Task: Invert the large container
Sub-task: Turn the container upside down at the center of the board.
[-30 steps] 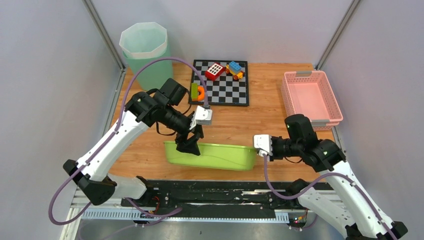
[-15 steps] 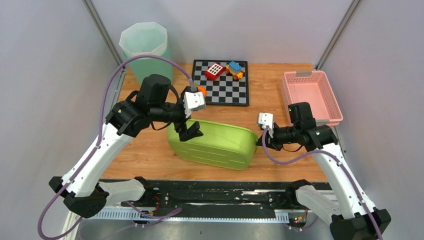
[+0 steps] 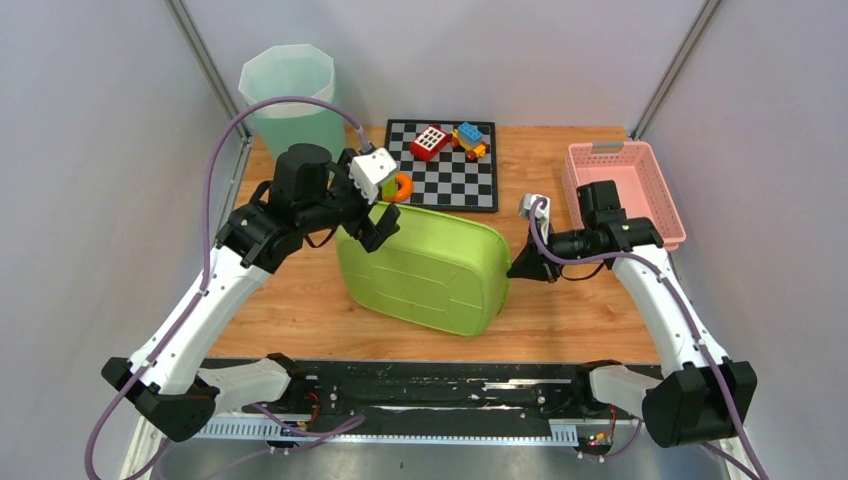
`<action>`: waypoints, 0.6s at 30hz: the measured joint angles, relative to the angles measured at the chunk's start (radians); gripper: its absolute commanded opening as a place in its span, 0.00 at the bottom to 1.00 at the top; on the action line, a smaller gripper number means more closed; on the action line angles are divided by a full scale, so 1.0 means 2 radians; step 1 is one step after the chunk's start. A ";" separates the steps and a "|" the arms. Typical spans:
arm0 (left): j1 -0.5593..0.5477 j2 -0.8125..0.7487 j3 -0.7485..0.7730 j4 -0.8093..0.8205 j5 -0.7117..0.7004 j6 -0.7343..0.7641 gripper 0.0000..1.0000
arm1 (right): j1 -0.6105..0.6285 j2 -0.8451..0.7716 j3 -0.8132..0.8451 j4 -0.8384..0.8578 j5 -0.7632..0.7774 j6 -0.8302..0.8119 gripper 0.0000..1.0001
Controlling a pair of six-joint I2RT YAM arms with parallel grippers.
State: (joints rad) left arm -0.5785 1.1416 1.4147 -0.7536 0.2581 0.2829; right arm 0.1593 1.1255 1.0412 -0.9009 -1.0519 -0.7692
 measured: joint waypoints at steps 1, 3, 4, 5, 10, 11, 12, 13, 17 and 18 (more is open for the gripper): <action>0.002 0.000 -0.003 0.005 -0.006 -0.004 1.00 | -0.002 0.005 0.001 -0.001 -0.003 0.003 0.02; 0.006 -0.001 -0.009 0.013 -0.015 -0.009 1.00 | -0.004 0.017 0.007 -0.006 -0.014 0.009 0.02; 0.008 -0.001 -0.011 0.016 -0.021 -0.013 1.00 | -0.005 0.023 0.010 -0.008 -0.019 0.011 0.02; 0.011 -0.001 -0.012 0.020 -0.026 -0.016 1.00 | -0.007 0.030 0.014 -0.010 -0.023 0.014 0.02; 0.025 -0.001 -0.019 0.038 -0.054 -0.030 1.00 | -0.011 0.063 0.028 -0.031 -0.045 0.021 0.02; 0.030 -0.001 -0.020 0.042 -0.059 -0.033 1.00 | -0.012 0.069 0.031 -0.036 -0.049 0.022 0.02; 0.033 -0.001 -0.021 0.044 -0.064 -0.036 1.00 | -0.013 0.075 0.034 -0.040 -0.053 0.022 0.02; 0.037 -0.001 -0.021 0.049 -0.067 -0.039 1.00 | -0.014 0.080 0.036 -0.044 -0.055 0.023 0.02; 0.056 -0.001 -0.022 0.062 -0.077 -0.049 1.00 | -0.017 0.095 0.042 -0.060 -0.068 0.024 0.02; 0.059 -0.001 -0.023 0.065 -0.078 -0.051 1.00 | -0.018 0.098 0.044 -0.064 -0.071 0.024 0.02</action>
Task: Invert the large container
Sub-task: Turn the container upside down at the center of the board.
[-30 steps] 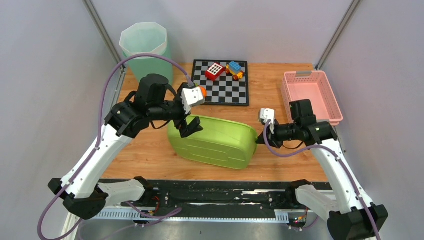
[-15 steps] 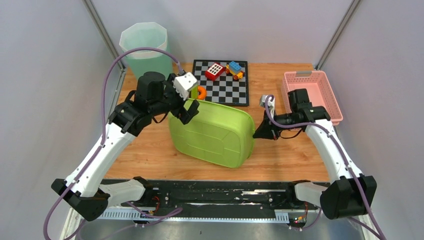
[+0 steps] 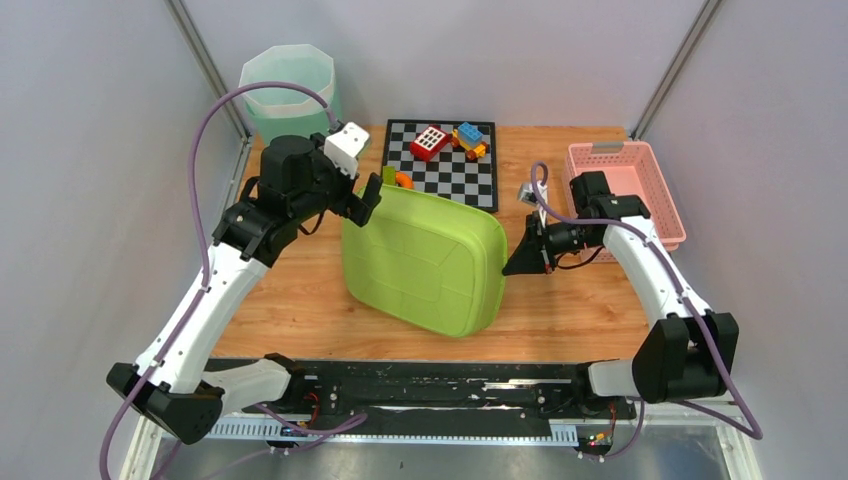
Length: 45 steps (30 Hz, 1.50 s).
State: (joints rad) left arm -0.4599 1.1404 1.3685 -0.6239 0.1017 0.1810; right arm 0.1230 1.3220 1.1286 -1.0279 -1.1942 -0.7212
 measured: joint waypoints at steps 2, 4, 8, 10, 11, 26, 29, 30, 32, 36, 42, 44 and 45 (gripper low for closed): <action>0.006 0.000 -0.001 0.003 -0.001 -0.003 1.00 | -0.002 0.007 0.004 -0.006 -0.006 0.002 0.02; 0.011 0.001 -0.003 0.008 -0.003 -0.006 1.00 | -0.004 0.013 0.007 -0.010 -0.010 0.007 0.02; 0.019 0.006 -0.004 0.014 -0.005 -0.010 1.00 | -0.015 0.035 0.018 -0.032 -0.024 0.011 0.02; 0.023 0.008 -0.007 0.017 -0.005 -0.011 1.00 | -0.018 0.050 0.027 -0.049 -0.031 0.006 0.02; 0.024 0.010 -0.009 0.018 -0.006 -0.012 1.00 | -0.019 0.058 0.032 -0.059 -0.034 0.003 0.02; 0.046 0.037 -0.031 0.031 -0.009 -0.029 1.00 | -0.047 0.164 0.061 -0.117 -0.037 0.012 0.02; 0.046 0.037 -0.032 0.036 -0.008 -0.031 1.00 | -0.051 0.172 0.062 -0.113 -0.028 0.035 0.02; 0.046 0.037 -0.033 0.037 -0.008 -0.032 1.00 | -0.051 0.172 0.062 -0.109 -0.024 0.045 0.02; 0.046 0.038 -0.035 0.039 -0.008 -0.035 1.00 | -0.051 0.172 0.062 -0.096 -0.012 0.067 0.02; 0.046 0.038 -0.041 0.044 -0.006 -0.041 1.00 | -0.051 0.172 0.060 -0.061 0.022 0.114 0.02; 0.046 0.039 -0.052 0.050 -0.004 -0.045 1.00 | -0.051 0.183 0.060 -0.032 0.062 0.153 0.02; 0.046 0.041 -0.053 0.050 -0.004 -0.045 1.00 | -0.051 0.191 0.060 -0.028 0.070 0.159 0.02; 0.046 0.041 -0.054 0.050 -0.004 -0.045 1.00 | -0.051 0.195 0.060 -0.026 0.074 0.162 0.02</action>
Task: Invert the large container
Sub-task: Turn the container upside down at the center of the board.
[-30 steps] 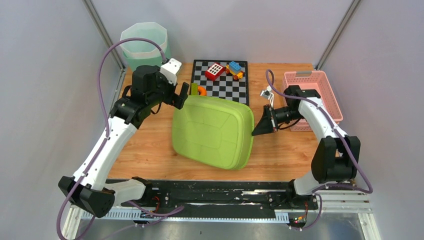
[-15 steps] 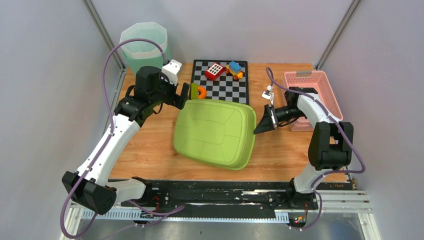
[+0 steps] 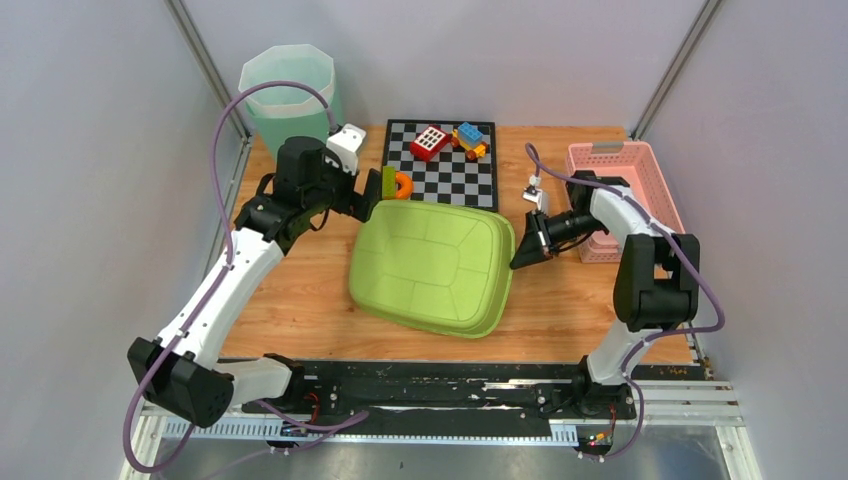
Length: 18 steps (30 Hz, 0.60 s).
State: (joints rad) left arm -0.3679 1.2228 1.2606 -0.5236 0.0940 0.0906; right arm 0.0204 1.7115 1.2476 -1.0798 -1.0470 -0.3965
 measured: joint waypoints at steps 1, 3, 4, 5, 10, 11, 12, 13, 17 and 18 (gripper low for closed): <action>0.000 0.000 -0.001 0.000 0.000 0.000 1.00 | 0.000 0.004 0.000 0.002 0.001 0.003 0.02; 0.000 0.001 -0.005 0.004 0.000 -0.001 1.00 | 0.000 0.012 0.000 0.005 0.002 0.006 0.02; 0.000 0.001 -0.008 0.006 0.001 -0.001 1.00 | 0.000 0.015 0.000 0.006 0.002 0.008 0.02; 0.000 0.001 -0.011 0.008 0.001 -0.001 1.00 | 0.001 0.018 0.001 0.006 0.002 0.009 0.02; 0.000 0.003 -0.027 0.012 0.002 -0.005 1.00 | 0.004 0.041 0.012 0.008 0.002 0.014 0.03; 0.000 0.004 -0.028 0.012 0.002 -0.005 1.00 | 0.005 0.045 0.015 0.008 0.003 0.016 0.02; 0.000 0.005 -0.029 0.012 0.002 -0.005 1.00 | 0.005 0.049 0.018 0.008 0.003 0.017 0.03; 0.000 0.006 -0.030 0.012 0.002 -0.005 1.00 | 0.006 0.052 0.020 0.009 0.003 0.018 0.03; 0.000 0.006 -0.032 0.012 0.001 -0.004 1.00 | 0.012 0.066 0.028 0.009 0.005 0.019 0.03; 0.000 0.006 -0.032 0.012 0.001 -0.004 1.00 | 0.014 0.070 0.029 0.009 0.005 0.019 0.02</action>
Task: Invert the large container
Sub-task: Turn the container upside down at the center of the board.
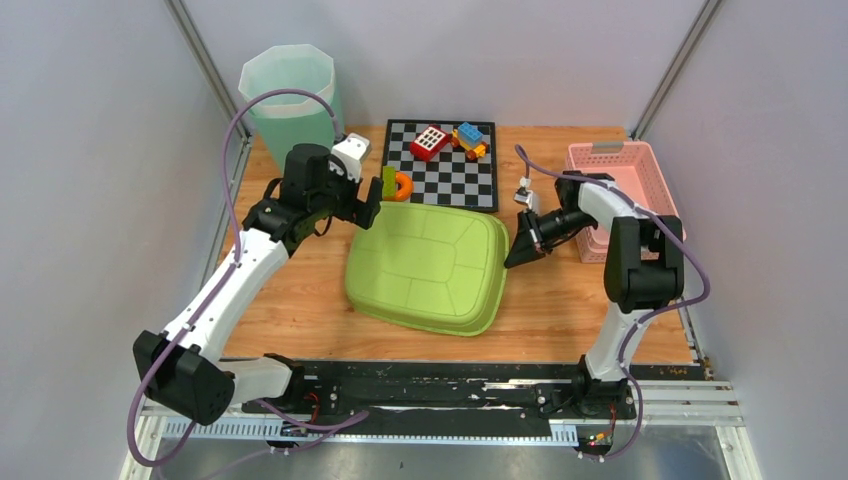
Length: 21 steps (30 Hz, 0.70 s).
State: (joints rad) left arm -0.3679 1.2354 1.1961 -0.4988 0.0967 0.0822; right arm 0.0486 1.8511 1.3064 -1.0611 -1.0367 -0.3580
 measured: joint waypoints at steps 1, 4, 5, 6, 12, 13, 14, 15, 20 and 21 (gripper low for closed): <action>0.000 0.000 -0.001 0.001 0.000 0.000 1.00 | 0.002 0.003 0.002 0.000 0.000 0.000 0.03; 0.000 0.000 -0.007 0.002 0.000 0.000 1.00 | 0.008 0.013 0.009 0.000 0.001 0.001 0.02; 0.000 0.000 -0.009 0.001 0.001 0.001 1.00 | 0.011 0.016 0.013 0.000 0.001 0.001 0.03; 0.000 0.000 -0.010 0.001 0.002 0.002 1.00 | 0.013 0.018 0.016 0.000 0.001 0.001 0.03; 0.000 -0.002 -0.020 0.000 0.019 0.021 1.00 | 0.028 0.039 0.034 0.003 0.003 0.002 0.03; 0.000 -0.003 -0.023 0.001 0.022 0.025 1.00 | 0.030 0.041 0.035 0.004 0.004 0.002 0.03; 0.000 -0.008 -0.029 0.000 0.027 0.032 1.00 | 0.033 0.044 0.035 0.006 0.007 0.003 0.04; 0.000 -0.011 -0.032 -0.001 0.029 0.037 1.00 | 0.034 0.045 0.035 0.007 0.009 0.004 0.05; 0.000 -0.042 -0.064 0.001 0.048 0.068 1.00 | 0.041 0.046 0.035 0.019 0.026 0.014 0.08; 0.000 -0.048 -0.069 0.000 0.051 0.074 1.00 | 0.043 0.046 0.035 0.023 0.031 0.016 0.09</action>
State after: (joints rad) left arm -0.3676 1.1397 1.0588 -0.4992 0.1997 0.2295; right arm 0.1337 1.9427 1.3769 -1.0145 -0.9756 -0.3252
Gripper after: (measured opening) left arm 0.998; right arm 0.069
